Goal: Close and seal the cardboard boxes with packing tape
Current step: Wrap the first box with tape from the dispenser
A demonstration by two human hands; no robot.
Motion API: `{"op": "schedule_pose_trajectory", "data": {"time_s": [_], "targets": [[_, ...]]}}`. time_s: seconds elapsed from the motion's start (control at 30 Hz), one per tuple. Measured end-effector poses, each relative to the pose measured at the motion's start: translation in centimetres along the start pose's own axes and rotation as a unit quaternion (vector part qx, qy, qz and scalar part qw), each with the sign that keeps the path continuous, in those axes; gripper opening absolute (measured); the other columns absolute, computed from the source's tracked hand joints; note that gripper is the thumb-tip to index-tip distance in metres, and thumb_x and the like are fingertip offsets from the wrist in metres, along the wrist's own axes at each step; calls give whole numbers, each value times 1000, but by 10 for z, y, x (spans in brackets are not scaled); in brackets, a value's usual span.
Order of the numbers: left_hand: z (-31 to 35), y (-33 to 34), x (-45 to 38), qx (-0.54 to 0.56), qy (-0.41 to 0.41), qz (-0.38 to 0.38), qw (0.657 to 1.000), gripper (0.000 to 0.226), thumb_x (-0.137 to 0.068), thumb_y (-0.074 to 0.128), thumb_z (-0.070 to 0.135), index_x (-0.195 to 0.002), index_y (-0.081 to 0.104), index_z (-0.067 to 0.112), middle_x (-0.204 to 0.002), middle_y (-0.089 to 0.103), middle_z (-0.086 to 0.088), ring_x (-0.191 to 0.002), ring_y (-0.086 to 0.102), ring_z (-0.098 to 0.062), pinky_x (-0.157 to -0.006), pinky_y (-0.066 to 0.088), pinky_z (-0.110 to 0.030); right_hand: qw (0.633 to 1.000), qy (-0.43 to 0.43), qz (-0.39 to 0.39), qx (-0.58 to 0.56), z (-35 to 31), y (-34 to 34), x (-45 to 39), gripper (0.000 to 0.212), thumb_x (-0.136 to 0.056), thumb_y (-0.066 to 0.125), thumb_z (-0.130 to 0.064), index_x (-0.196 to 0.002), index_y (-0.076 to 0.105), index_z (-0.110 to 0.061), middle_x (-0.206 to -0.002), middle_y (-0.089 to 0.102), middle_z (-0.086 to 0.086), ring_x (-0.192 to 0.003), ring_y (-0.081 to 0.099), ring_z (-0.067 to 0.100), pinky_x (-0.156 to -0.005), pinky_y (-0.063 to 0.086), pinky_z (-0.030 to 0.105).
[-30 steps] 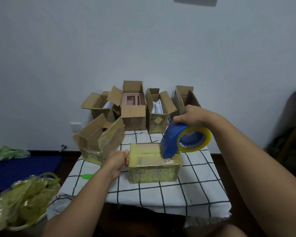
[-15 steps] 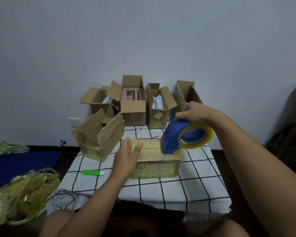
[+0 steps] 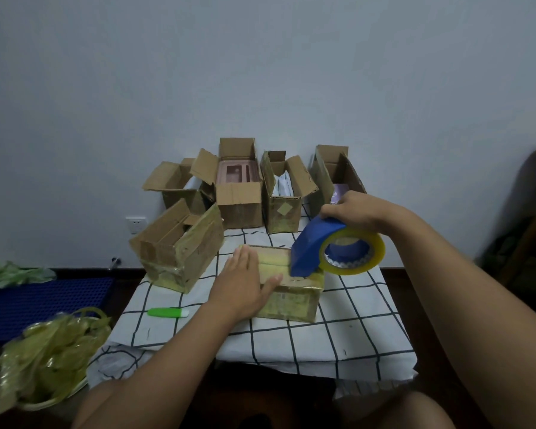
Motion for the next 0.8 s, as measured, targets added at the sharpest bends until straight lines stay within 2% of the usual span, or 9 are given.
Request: {"op": "schedule_pose_trajectory", "data": {"time_s": [0.1,0.2,0.27,0.33,0.4,0.57,0.63,0.7,0.8], "targets": [[14,5,-1,-80,8,-13,997,89,-89,14,77,-157,-1,22,-162,-11,-17,-149,-16,-31,-121,-7,-44,999,19,7,-25,6,1,3,38,-97,46,-55,-93,69,-26,-88,66,7,-86,64,20,-80,52,34],[32,1,-4,-84,55,13,995,83,-95,24,65,-157,4,14,-163,-9,-13,-150,-14,-26,-121,-8,-38,999,11,-8,-42,5,4,7,34,-98,49,-54,-77,67,-33,-90,65,8,-88,61,21,-86,51,38],[37,8,-7,-70,64,-9,995,79,-94,22,69,-157,-4,27,-164,-10,-11,-150,-12,-26,-122,-7,-39,998,21,-10,-67,10,5,8,34,-94,53,-56,-80,69,-30,-89,65,7,-86,61,20,-85,51,37],[36,14,-9,-76,54,-36,995,88,-82,12,85,-154,-8,38,-163,-12,-9,-150,-15,-27,-121,-7,-43,996,34,-5,-86,18,4,7,42,-91,55,-60,-86,70,-22,-88,67,7,-82,63,19,-81,51,34],[35,16,-11,-81,50,-38,995,95,-73,8,91,-153,-9,43,-163,-13,-6,-150,-15,-27,-121,-7,-45,994,36,-5,-103,23,5,7,44,-90,57,-60,-86,71,-18,-85,69,5,-78,64,17,-76,50,31],[37,14,-7,-99,60,-18,993,92,-74,12,90,-151,-9,46,-164,-9,3,-150,-12,-28,-121,-7,-45,990,23,-11,-137,32,8,13,44,-90,61,-56,-84,72,-13,-78,69,3,-72,64,17,-72,50,28],[37,14,-7,-98,56,-19,993,91,-74,13,90,-151,-9,47,-164,-9,3,-150,-12,-28,-121,-7,-45,988,9,-18,-153,35,9,15,37,-91,62,-52,-89,71,-16,-84,70,1,-80,66,18,-75,52,29],[37,14,-8,-101,52,-24,993,92,-73,12,91,-151,-11,47,-164,-10,3,-150,-13,-28,-121,-7,-45,987,-21,-14,-160,32,8,16,24,-94,61,-46,-106,68,-27,-103,67,-2,-97,65,19,-87,52,33],[37,14,-10,-103,43,-35,993,94,-71,10,91,-150,-13,46,-164,-11,3,-150,-12,-28,-121,-6,-45,991,-62,-6,-119,21,6,20,26,-103,49,-38,-127,59,-38,-119,57,-9,-108,55,12,-96,44,32]]}}
Point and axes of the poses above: each hand's wrist, its own x-axis away from the middle knuckle, its own y-axis out of the palm, z = x × y, the point moved 9 cm from there along -x, towards the middle knuckle
